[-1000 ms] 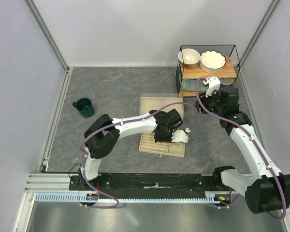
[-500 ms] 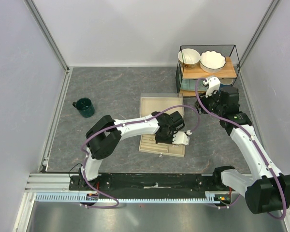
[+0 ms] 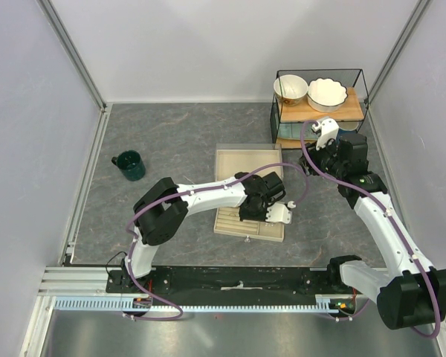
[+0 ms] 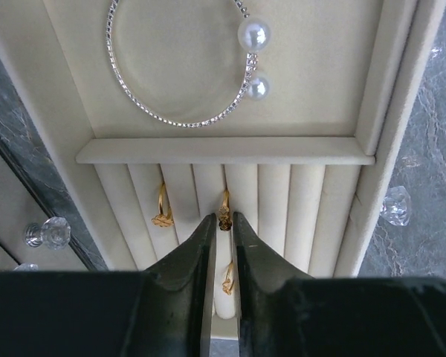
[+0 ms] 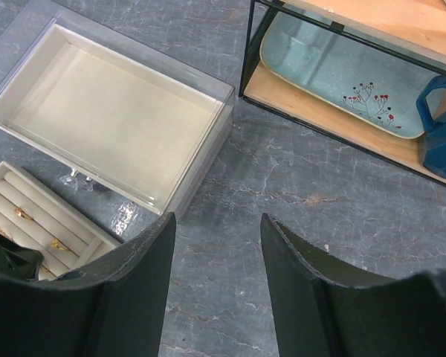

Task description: Organize the mixed jewelry

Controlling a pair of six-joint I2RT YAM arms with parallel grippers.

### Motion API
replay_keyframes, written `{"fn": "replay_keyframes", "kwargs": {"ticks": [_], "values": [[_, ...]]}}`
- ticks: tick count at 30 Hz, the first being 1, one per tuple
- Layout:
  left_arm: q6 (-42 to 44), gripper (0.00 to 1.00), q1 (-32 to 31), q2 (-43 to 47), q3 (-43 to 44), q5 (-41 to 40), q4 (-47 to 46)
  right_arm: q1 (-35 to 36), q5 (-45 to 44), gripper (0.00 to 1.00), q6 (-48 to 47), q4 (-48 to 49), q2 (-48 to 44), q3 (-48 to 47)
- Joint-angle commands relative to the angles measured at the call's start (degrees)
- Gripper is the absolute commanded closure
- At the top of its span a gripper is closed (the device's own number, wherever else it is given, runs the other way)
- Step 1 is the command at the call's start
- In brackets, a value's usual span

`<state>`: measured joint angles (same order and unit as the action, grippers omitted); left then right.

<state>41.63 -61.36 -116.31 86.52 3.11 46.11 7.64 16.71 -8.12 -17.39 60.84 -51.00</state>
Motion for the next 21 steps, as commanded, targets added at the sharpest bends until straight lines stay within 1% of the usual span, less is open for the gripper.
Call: {"fn": "replay_keyframes", "kwargs": {"ticks": [1,9,14,19,20,21], "values": [[-0.93,0.77,-0.51,0.73,0.75,0.05,-0.14,-0.26,1.04,0.43,0.74,1.57,-0.99,0.29],[-1.46,0.73,-0.25,5.21,0.49,-0.04,-0.05,-0.34,1.22,0.43,0.65,1.22,-0.81,0.11],[-2.43,0.70,0.45,9.95,0.40,2.07,-0.05,-0.34,0.60,0.42,0.47,0.52,-1.07,0.64],[-4.01,0.67,3.61,14.61,-0.39,4.70,-0.31,-0.26,-0.27,0.41,-0.40,-1.42,-1.42,1.17],[-4.44,0.67,4.92,16.71,-1.34,5.84,-0.58,-0.34,-0.45,0.41,-0.67,-2.29,-1.69,1.43],[-5.41,0.67,5.81,17.95,-1.96,6.37,-1.10,-0.26,-0.45,0.33,-1.02,-2.82,-1.60,1.52]]}}
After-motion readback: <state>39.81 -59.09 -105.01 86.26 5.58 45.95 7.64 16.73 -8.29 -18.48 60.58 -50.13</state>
